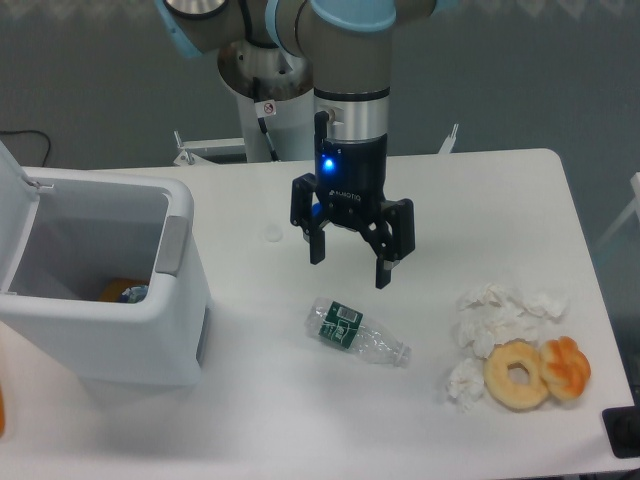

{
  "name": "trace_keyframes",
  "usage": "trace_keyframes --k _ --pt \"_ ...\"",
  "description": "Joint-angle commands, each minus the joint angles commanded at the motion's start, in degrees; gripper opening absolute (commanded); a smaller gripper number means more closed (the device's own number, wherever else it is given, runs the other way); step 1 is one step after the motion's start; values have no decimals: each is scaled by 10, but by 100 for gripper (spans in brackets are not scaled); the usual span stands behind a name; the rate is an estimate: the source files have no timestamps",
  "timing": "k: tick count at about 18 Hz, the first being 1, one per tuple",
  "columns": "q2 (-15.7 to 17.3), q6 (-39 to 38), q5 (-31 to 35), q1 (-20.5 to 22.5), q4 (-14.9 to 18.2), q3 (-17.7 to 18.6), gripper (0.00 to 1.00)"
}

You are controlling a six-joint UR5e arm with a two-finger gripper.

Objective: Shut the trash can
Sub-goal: 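Raise the open gripper and move it toward the trash can lid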

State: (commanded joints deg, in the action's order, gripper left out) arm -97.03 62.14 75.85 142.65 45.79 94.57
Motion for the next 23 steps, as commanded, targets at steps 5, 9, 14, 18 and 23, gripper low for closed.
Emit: trace_keyframes --k 5,9,14,18,23 --pt "-5 -6 -14 -3 -2 -7 100" --pt "-6 -75 -75 1 -3 -6 100" --pt "-6 -129 -74 -4 -4 -28 100" --pt "-4 -226 -75 -22 -4 -46 100" --pt "11 -422 -83 -68 -4 -95 100"
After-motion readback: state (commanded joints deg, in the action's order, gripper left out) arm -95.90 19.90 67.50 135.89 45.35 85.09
